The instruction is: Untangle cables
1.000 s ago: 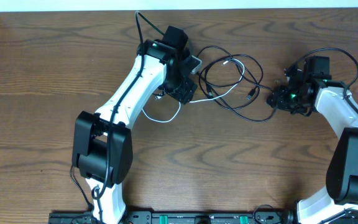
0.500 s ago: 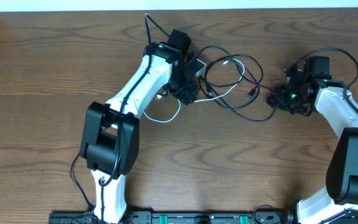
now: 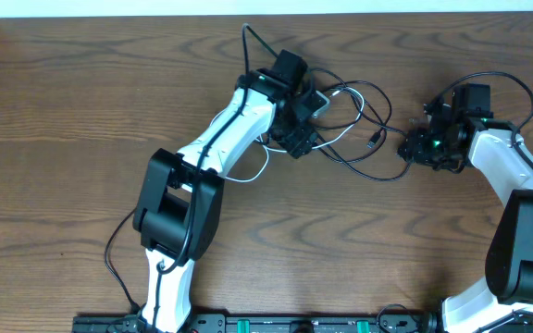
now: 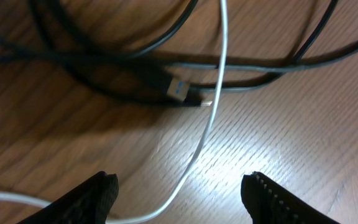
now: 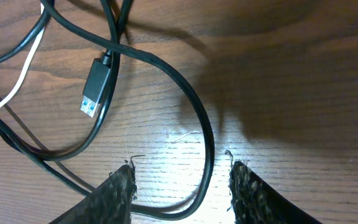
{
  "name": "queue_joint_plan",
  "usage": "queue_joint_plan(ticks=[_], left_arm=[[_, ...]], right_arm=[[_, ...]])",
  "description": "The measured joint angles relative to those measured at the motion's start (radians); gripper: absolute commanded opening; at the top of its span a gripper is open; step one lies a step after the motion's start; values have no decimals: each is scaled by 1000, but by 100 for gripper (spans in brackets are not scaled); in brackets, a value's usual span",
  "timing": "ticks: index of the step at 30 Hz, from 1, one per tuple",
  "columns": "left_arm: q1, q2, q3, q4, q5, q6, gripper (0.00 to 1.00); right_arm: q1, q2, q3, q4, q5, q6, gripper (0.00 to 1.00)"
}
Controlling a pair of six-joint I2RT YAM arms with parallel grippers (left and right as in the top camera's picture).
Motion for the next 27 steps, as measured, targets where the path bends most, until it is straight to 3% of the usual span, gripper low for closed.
queue_joint_plan(ticks=[13,27], left_arm=[[-8,68,0,42,8,18,51],[-8,79,0,66,11,18,49]], right_arm=[[0,0,0,-12,4,0,47],[0,0,0,-12,4,0,47]])
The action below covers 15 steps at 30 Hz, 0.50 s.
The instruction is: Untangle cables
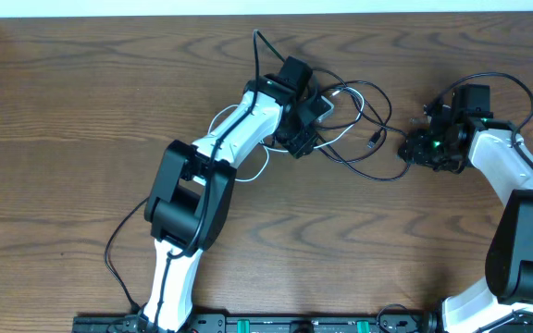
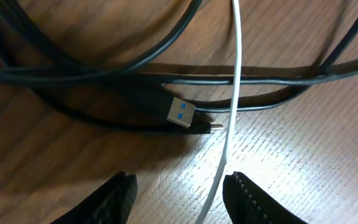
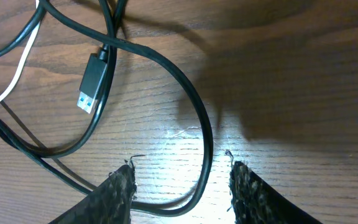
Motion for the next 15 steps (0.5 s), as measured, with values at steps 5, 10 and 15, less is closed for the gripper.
queue_joint_plan(ticks=[5,10,15], left_arm=[[0,5,0,0,0,-2,41],[0,5,0,0,1,1,33],[0,5,0,1,0,5,7]], right_arm=[[0,0,0,0,0,-1,48],[0,0,0,0,0,-3,48],[0,0,0,0,0,-3,48]])
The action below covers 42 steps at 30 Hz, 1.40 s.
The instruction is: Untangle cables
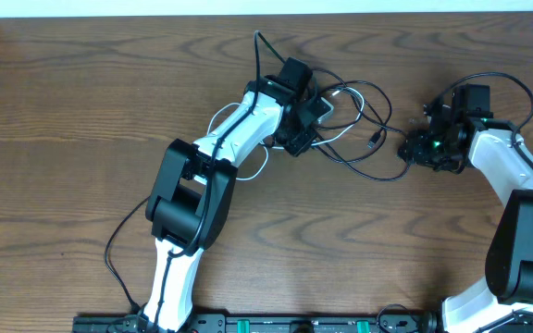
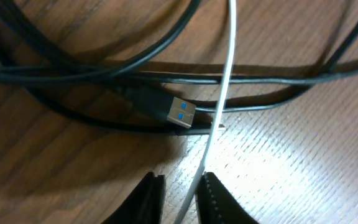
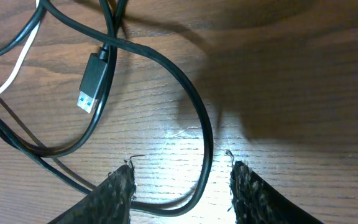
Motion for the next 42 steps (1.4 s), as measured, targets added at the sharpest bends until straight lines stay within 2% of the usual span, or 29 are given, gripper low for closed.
queue_joint_plan(ticks=[8,13,16,22,31,42], left_arm=[[0,0,0,3,-23,-12,7],[0,-41,0,2,-74,-72,7],[4,-124,0,-1,-92,-126,7],[36,-407,0,0,-106,-227,7],[90,-716,5,47,-106,-295,7],[115,-892,6,161,-109,-356,7]], right_arm=[[0,0,0,-3,0,0,48],[0,0,0,-3,0,0,48],[0,0,0,-3,0,0,48],[0,0,0,-3,0,0,48],[0,0,0,-4,0,0,47],[0,0,0,-10,-6,-1,47]])
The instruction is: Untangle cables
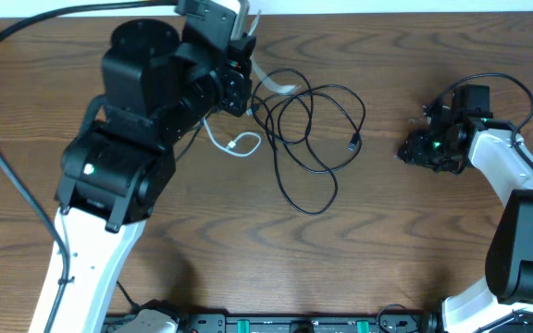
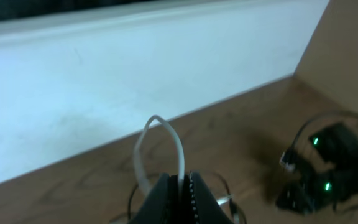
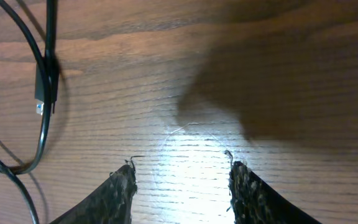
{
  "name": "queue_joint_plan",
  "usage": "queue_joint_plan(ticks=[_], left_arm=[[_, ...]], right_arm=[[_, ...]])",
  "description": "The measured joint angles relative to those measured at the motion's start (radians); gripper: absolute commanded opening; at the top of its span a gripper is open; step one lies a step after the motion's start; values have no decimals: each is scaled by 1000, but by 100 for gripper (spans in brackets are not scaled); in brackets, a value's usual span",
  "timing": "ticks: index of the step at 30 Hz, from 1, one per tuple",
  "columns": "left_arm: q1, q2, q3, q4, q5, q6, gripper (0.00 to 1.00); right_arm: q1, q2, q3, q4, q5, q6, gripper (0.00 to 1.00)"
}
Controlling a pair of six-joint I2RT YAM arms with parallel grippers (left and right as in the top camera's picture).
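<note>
My left gripper (image 2: 180,186) is shut on the white cable (image 2: 158,142), which arches in a loop above the fingers. In the overhead view the left gripper (image 1: 244,42) is raised high over the table's far side. From it the white cable (image 1: 229,145) hangs down to the wood, its plug end lying left of the black cable. The black cable (image 1: 315,211) lies in loose loops at mid-table, with its USB plug (image 1: 353,143) on the right. My right gripper (image 3: 179,180) is open just above bare wood. The black cable (image 3: 42,87) lies to its left, apart from it.
The wooden table (image 1: 415,259) ends at a white wall along the far edge (image 2: 73,81). The raised left arm (image 1: 146,102) covers much of the table's left part in the overhead view. The right arm's own wiring (image 1: 498,83) loops behind its wrist.
My left gripper, nearly shut round the white cable at table level, is now shut on it and raised high. The black cable has shifted left, out from between my right fingers.
My left gripper stood open low over the white cable amid the black loops, then narrower, then almost shut round it. Now it holds the white cable high. My right gripper stayed open in one place, and the black loop between its fingers is gone.
</note>
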Motion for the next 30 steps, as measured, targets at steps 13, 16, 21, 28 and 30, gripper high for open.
queue_joint_plan(ticks=[13,16,21,28,30], left_arm=[[0,-4,5,308,104,-234,7],[0,-4,10,366,140,-328,7],[0,-4,11,399,167,-499,7],[0,-4,11,503,176,-728,7],[0,-4,11,540,179,-785,7]], right_arm=[[0,-71,0,14,-220,-58,52],[0,-156,0,23,-290,-77,54],[3,-320,1,113,-461,-106,59],[91,-429,11,388,-671,-61,64],[136,-427,11,465,-702,-38,65]])
